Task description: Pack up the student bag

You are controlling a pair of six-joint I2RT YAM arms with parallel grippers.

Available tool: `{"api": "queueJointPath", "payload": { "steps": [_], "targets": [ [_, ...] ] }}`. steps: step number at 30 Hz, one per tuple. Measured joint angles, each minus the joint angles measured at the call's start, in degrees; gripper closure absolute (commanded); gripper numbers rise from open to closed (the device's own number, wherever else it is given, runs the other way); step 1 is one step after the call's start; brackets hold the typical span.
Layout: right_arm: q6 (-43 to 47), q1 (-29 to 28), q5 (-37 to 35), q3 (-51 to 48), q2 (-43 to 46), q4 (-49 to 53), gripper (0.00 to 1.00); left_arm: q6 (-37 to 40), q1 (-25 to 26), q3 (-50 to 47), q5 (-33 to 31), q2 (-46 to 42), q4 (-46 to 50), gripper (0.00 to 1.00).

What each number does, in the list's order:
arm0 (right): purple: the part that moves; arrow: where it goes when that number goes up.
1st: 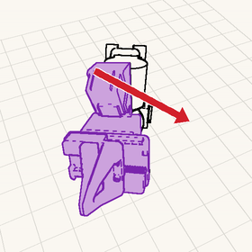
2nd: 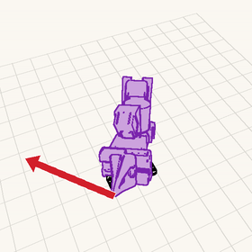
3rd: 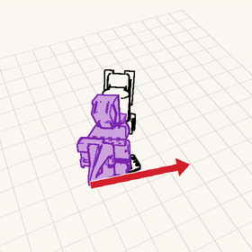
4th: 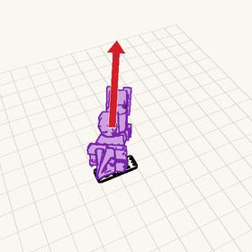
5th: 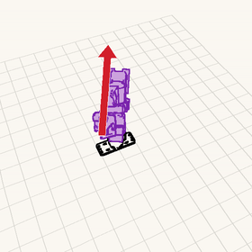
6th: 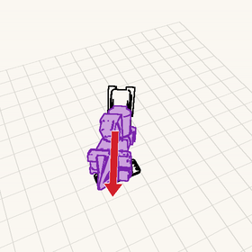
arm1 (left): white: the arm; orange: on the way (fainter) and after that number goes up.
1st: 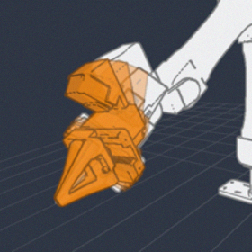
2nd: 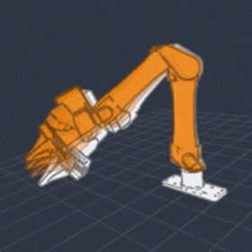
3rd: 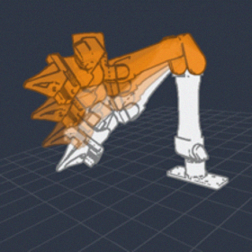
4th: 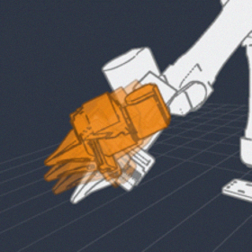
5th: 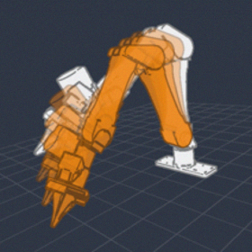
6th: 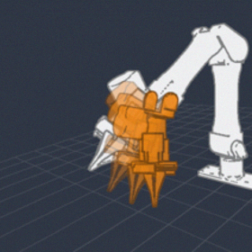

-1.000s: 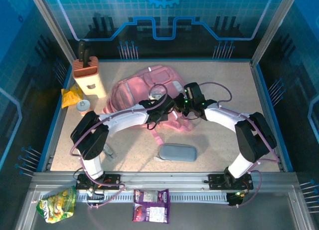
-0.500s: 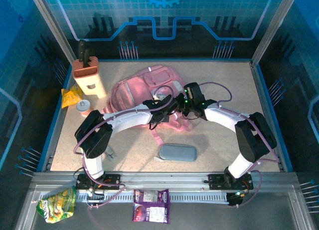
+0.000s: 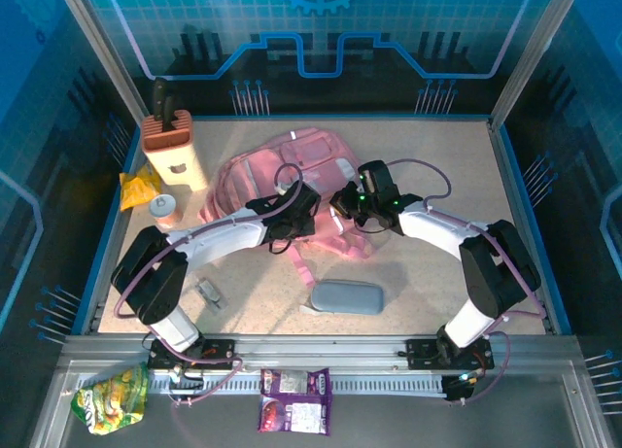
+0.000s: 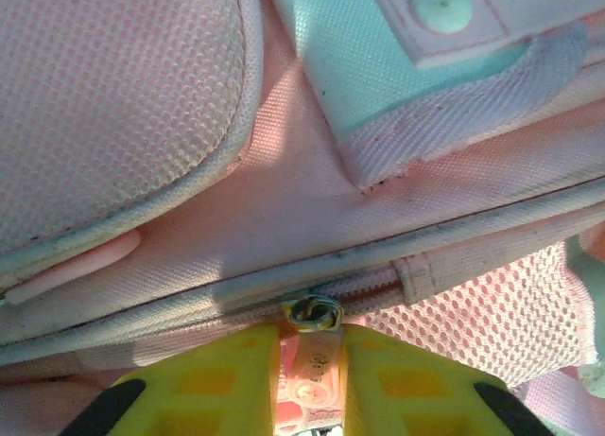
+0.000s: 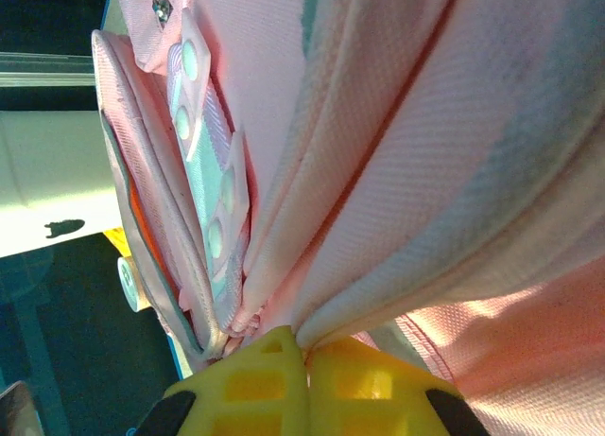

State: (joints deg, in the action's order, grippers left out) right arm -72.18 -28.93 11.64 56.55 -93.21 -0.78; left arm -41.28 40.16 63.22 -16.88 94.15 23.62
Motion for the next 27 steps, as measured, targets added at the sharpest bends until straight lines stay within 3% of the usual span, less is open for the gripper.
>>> {"api": "queueJointPath", "payload": {
  "steps": [9,21,27],
  "targets": [
    [0.24,0.00,0.00,0.00,0.00,0.09,1.00,1.20,-0.07,-0.57,-1.49,-0.02,0.44,0.71],
    [0.42,-0.04,-0.04,0.00,0.00,0.11,1.00,13.07,1.73,-0.81,-4.72,-0.31,0.04,0.79],
    [0.66,-0.04,-0.15,0.00,0.00,0.24,1.00,16.31,3.23,1.99,-8.87,2.32,2.97,0.90]
  ]
}}
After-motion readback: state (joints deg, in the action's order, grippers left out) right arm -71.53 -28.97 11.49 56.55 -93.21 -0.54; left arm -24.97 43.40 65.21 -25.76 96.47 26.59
